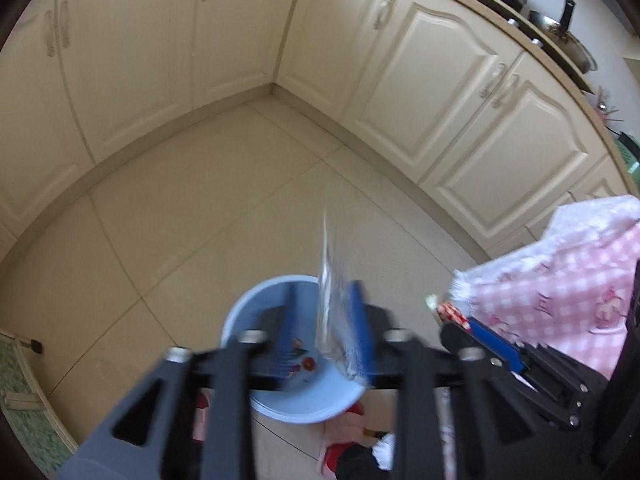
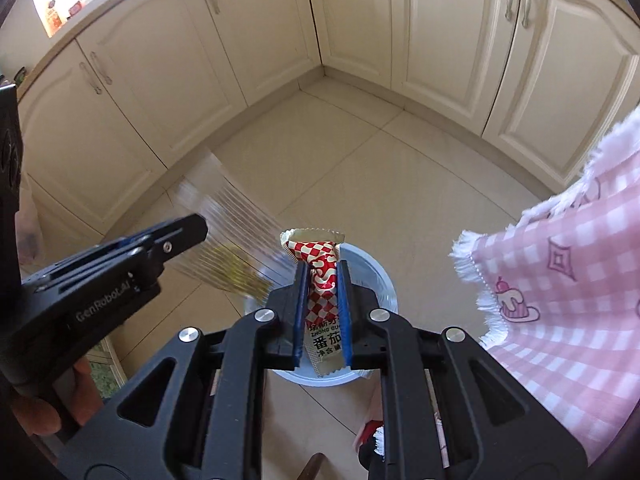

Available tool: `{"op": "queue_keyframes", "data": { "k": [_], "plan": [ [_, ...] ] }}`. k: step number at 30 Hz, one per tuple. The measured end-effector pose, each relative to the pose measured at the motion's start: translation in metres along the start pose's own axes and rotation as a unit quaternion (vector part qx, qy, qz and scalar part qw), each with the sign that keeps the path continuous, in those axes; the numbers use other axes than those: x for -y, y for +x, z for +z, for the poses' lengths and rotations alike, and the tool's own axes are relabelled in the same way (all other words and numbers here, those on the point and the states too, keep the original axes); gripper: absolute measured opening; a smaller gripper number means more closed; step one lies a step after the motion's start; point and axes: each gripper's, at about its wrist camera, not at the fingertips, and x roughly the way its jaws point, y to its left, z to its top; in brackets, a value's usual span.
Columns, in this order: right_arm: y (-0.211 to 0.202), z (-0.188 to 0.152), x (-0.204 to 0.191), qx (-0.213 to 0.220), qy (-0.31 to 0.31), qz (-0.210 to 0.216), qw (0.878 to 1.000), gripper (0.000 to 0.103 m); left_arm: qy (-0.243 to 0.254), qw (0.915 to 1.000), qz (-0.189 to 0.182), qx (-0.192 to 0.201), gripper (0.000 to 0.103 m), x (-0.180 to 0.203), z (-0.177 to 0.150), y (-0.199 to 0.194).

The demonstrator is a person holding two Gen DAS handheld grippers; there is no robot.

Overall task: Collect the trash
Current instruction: 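Carry both wrappers to the blue bin and open both tools over it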

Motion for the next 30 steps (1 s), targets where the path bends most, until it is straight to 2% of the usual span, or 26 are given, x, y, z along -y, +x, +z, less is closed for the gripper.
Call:
{"op": "queue_keyframes", "data": {
  "k": [4,10,19,30],
  "plan": [
    [0.015,-0.006,0.002,-0.012,0.006,-0.002,1.000,0.015,-0.003,0.9999,-0.003,-0.013,0.047,0.000,-0.001,0.011],
    [0.028,-0.009,-0.001,-0.026,0.009,-0.003,1.000,0.015,0.003,0.9996,0.006,-0.027,0.054,-0.003,-0.009,0.013],
    [0.030,-0.003,-0.001,-0.023,0.015,0.001,1.000,0.016,-0.002,0.9994,0.008,-0.034,0.055,-0.011,-0.012,0.006],
    [-0.008,0.004,-0.007,0.019,0.003,-0.010,1.000,0.021,0.004,1.0000,-0.004,-0.006,0.055,-0.006,-0.004,-0.033]
  ]
}}
